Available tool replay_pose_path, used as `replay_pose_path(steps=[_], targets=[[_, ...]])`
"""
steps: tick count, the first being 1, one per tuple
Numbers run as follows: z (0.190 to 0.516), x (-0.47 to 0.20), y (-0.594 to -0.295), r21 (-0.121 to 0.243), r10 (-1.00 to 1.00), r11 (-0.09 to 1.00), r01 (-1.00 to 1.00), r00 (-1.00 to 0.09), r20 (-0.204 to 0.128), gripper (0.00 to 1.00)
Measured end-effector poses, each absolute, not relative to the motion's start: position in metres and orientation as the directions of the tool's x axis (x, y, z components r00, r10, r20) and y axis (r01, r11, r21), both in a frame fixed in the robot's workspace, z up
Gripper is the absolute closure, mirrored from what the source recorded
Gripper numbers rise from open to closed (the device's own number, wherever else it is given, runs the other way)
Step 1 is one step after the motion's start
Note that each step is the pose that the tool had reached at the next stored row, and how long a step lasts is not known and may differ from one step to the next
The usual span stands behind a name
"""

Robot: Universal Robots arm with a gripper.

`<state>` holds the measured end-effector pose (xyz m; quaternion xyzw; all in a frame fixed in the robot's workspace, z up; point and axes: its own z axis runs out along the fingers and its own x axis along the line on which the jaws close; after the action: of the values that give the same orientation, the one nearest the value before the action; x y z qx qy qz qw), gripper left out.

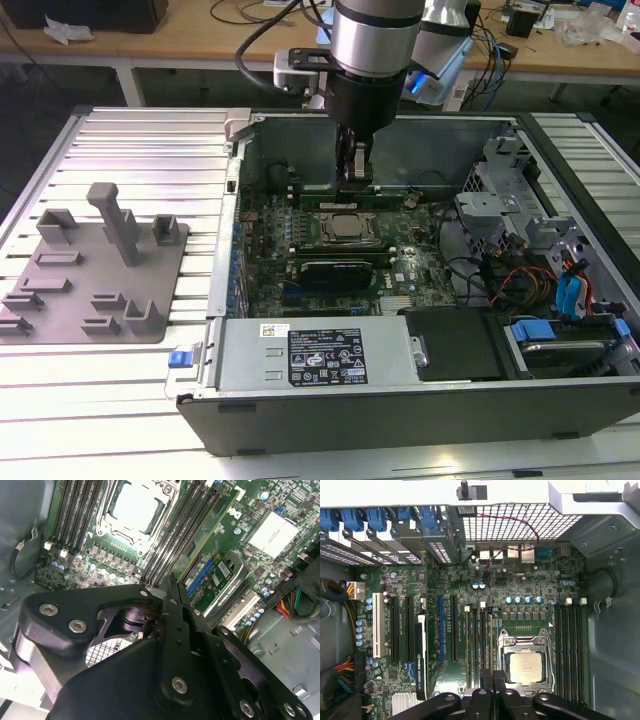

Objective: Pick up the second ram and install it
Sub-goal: 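Insert the second ram into the second slot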

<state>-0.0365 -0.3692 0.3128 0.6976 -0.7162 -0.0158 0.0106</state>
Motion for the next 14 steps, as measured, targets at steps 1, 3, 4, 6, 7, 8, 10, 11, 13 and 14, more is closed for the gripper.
replay_pose_path(steps=[1, 3, 4, 6, 7, 8, 10, 11, 13, 14], targets=[[0.313, -0.037, -0.369, 0.037, -1.0, 0.026, -0.999, -0.026, -0.007, 0.91], [0.313, -0.036, -0.369, 0.038, -1.0, 0.026, -0.999, -0.026, -0.007, 0.91], [0.313, -0.036, -0.369, 0.037, -1.0, 0.026, -0.999, -0.026, -0.007, 0.91], [0.309, -0.037, -0.369, 0.037, -1.0, 0.026, -0.999, -0.026, -0.007, 0.91], [0.306, -0.036, -0.369, 0.037, -1.0, 0.026, -0.999, -0.026, -0.007, 0.91], [0.303, -0.036, -0.369, 0.037, -1.0, 0.026, -0.999, -0.026, -0.007, 0.91], [0.301, -0.036, -0.369, 0.038, -1.0, 0.026, -0.999, -0.026, -0.007, 0.91], [0.301, -0.037, -0.369, 0.038, -1.0, 0.026, -0.999, -0.026, -0.007, 0.91], [0.3, -0.036, -0.369, 0.037, -1.0, 0.026, -0.999, -0.026, -0.007, 0.91], [0.297, -0.036, -0.369, 0.037, -1.0, 0.026, -0.999, -0.026, -0.007, 0.91]])
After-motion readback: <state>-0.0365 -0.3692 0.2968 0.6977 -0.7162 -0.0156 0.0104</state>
